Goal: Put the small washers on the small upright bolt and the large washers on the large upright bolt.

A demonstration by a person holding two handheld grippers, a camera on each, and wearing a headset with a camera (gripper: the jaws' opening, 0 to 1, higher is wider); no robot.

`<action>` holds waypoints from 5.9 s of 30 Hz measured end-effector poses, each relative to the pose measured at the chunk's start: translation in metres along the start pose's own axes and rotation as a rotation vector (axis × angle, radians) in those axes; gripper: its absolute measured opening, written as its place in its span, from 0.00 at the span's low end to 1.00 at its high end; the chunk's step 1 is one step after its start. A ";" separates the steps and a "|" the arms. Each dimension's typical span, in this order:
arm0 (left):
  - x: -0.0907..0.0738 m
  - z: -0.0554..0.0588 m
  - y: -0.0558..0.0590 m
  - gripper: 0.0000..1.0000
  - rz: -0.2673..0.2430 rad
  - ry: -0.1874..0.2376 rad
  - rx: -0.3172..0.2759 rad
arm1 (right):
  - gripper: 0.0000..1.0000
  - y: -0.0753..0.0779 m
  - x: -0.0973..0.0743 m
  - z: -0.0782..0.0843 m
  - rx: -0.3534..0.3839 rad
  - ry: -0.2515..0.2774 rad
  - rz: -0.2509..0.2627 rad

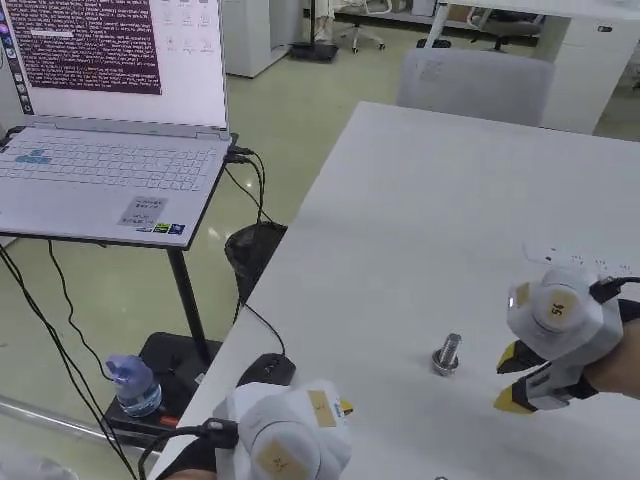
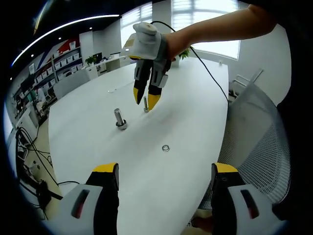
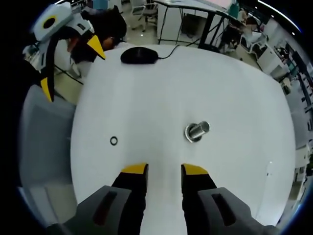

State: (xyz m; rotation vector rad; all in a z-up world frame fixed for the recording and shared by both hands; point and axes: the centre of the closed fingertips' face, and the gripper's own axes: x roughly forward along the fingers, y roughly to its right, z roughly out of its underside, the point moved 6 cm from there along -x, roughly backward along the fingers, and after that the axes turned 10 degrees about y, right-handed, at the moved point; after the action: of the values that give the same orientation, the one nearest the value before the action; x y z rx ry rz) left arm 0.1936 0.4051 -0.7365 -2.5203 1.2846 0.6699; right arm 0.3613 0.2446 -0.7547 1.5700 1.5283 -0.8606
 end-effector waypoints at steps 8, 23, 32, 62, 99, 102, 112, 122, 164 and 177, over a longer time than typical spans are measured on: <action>-0.004 0.001 0.004 0.77 -0.006 0.002 0.001 | 0.28 -0.024 -0.004 -0.011 -0.021 0.011 -0.016; -0.007 0.005 0.009 0.76 -0.021 -0.002 0.003 | 0.28 -0.075 0.008 -0.013 -0.059 0.035 -0.081; -0.005 0.001 0.006 0.72 -0.026 0.004 -0.003 | 0.28 -0.085 0.021 -0.009 -0.066 0.038 -0.106; 0.002 0.003 -0.010 0.74 -0.006 0.003 0.014 | 0.25 -0.091 0.074 -0.004 -0.159 -0.018 -0.148; 0.004 0.006 -0.010 0.66 0.002 0.011 -0.006 | 0.13 -0.091 0.074 -0.007 -0.164 -0.068 -0.119; 0.004 0.006 -0.009 0.65 0.002 0.009 -0.001 | 0.13 -0.091 0.074 -0.006 -0.151 -0.062 -0.115; 0.005 0.006 -0.010 0.66 -0.006 0.008 0.001 | 0.13 -0.077 0.054 0.009 -0.066 -0.055 -0.080; 0.005 0.007 -0.012 0.69 -0.021 0.005 -0.005 | 0.13 -0.057 0.018 0.040 0.049 -0.041 -0.028; 0.023 0.003 -0.015 0.84 -0.031 -0.011 -0.030 | 0.13 0.038 -0.030 0.052 0.145 -0.004 0.109; 0.024 0.004 -0.016 0.83 -0.018 -0.009 -0.031 | 0.13 0.042 -0.021 0.050 0.140 -0.025 0.087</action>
State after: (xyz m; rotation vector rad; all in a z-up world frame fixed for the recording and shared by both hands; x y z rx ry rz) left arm 0.2175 0.3988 -0.7516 -2.5472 1.2567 0.7020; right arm 0.4039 0.1911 -0.7575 1.7065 1.3972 -0.9517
